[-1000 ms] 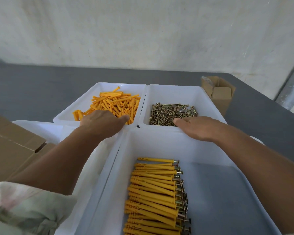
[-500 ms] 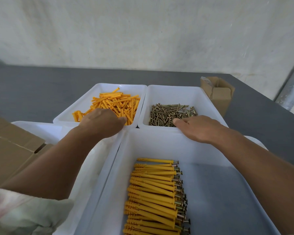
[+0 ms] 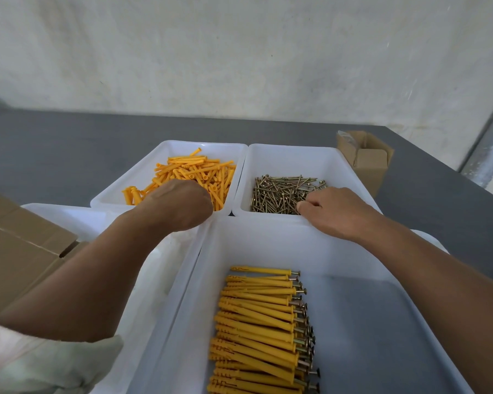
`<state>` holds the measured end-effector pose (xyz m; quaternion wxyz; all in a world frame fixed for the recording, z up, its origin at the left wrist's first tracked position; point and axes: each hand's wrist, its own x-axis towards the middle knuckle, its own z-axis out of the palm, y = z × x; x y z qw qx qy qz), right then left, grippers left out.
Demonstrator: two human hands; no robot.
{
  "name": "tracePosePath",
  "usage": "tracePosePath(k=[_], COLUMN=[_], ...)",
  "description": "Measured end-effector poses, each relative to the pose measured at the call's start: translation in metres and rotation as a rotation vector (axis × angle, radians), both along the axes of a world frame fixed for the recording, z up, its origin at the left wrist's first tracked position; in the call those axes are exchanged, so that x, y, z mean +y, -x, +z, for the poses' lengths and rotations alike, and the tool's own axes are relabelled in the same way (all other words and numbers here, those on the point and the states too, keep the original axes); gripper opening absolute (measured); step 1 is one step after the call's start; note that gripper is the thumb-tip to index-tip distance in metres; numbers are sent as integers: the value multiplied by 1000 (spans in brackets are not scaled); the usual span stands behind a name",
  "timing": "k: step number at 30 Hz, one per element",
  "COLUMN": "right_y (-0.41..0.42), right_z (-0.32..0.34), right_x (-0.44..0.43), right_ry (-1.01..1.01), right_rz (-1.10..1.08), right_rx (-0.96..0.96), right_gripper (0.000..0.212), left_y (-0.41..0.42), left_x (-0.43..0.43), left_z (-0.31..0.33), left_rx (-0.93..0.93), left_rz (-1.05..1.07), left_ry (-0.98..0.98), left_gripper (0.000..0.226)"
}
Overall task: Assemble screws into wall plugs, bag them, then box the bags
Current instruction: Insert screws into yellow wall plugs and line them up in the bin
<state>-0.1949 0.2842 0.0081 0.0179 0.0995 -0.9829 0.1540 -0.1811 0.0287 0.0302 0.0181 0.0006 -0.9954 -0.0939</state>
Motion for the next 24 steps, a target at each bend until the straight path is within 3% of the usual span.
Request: tracePosePath(k=[13,17,21,24], right_y=[-4,-5,-7,-8], right_z=[6,8,10,9], right_x=[3,1,-2,-5], right_ry=[199,274,303,302], right_rz=[58,43,48,39], right_rx=[-27,-38,-33,27], right_gripper=[18,15,15,15], left_y=[-2,-3,-6,-8], left_x=[-1,2,6,10], left_z=[1,2,6,12], left_rx=[94,262,522,579], left_rz=[-102,-103,-89,-112], left_ry=[-96,-139,-386,-693], left_gripper=[34,29,24,23])
